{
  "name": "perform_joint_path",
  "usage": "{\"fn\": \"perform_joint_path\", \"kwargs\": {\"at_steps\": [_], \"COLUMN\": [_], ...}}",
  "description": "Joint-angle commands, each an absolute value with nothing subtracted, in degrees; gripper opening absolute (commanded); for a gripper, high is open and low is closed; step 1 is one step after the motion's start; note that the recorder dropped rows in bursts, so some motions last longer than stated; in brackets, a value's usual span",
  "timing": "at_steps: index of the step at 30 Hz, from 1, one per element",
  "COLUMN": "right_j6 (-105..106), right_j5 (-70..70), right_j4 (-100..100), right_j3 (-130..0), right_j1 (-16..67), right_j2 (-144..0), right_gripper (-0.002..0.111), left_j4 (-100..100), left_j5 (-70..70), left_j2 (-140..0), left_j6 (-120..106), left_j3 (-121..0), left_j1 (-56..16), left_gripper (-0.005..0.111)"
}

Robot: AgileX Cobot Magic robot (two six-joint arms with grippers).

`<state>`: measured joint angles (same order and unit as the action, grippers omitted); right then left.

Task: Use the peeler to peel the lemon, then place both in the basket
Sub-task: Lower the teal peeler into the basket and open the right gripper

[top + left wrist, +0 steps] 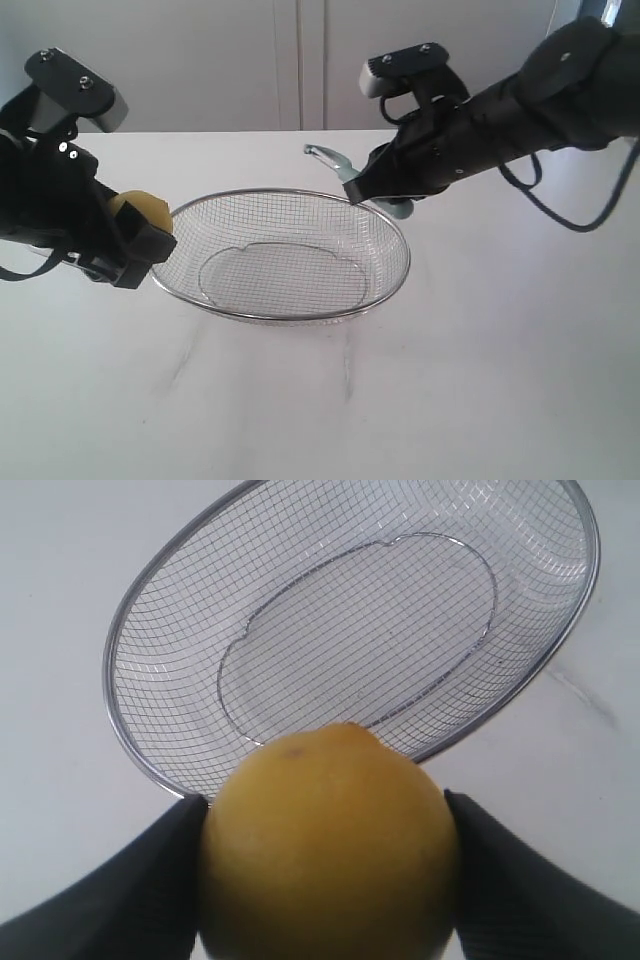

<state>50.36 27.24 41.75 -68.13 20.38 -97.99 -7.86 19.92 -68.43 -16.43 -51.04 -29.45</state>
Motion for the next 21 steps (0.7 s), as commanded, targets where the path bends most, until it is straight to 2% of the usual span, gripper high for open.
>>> {"fn": "perform_joint_path", "kwargs": {"at_steps": [1, 17, 21], "right_j6": [52.5, 52.5, 52.5], "right_j5": [21.4, 22.8, 22.8], "right_j4": [42.5, 42.5, 42.5], "right_j3": [-70.4, -70.6, -70.6], "right_j1": [22.8, 23.6, 23.6], "right_j2": [-102.7, -111.9, -112.8], "right_gripper": [0.000, 0.000, 0.011], "left_j4": [-8.9, -8.9, -8.9], "left_j5": [19.4, 19.5, 19.5], "left_j2": [-68.0, -68.0, -68.0], "left_j6": [-15.8, -15.8, -15.8], "left_j3": [-50.6, -50.6, -50.6], "left_j1": [-29.2, -29.2, -29.2], "left_gripper": [0.000, 0.000, 0.000]}}
